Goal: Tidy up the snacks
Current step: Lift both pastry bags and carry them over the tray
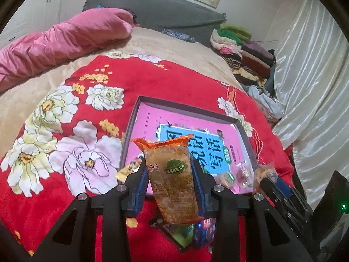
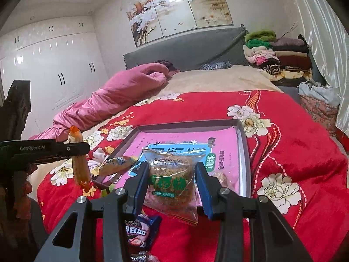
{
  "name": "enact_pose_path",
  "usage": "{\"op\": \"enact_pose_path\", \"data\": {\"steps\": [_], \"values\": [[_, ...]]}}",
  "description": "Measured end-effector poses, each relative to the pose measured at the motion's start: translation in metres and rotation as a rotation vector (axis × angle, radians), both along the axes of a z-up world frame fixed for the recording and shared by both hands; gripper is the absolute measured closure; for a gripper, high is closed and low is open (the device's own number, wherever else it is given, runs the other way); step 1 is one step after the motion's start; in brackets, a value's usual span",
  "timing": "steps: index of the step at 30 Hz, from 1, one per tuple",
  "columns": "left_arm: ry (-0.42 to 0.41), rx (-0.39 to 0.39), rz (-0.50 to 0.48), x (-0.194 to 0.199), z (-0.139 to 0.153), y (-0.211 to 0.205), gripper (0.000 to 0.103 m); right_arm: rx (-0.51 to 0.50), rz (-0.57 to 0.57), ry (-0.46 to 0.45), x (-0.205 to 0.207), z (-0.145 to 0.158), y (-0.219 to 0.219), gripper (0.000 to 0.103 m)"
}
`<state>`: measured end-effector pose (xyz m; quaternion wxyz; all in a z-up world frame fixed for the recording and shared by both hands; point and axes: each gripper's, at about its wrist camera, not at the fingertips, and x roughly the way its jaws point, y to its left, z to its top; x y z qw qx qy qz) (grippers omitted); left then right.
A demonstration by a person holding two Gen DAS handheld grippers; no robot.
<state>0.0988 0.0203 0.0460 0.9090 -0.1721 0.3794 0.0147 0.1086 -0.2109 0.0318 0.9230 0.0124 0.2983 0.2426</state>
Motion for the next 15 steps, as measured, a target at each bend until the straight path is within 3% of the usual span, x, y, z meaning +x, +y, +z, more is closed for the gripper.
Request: {"op": "enact_pose_path", "data": {"steps": [15], "values": [[0.026, -0.007, 0.02, 0.028, -0.012, 0.009, 0.064, -0.014, -0.01, -0.042, 0.009, 0.004, 0.003, 0.06]]}}
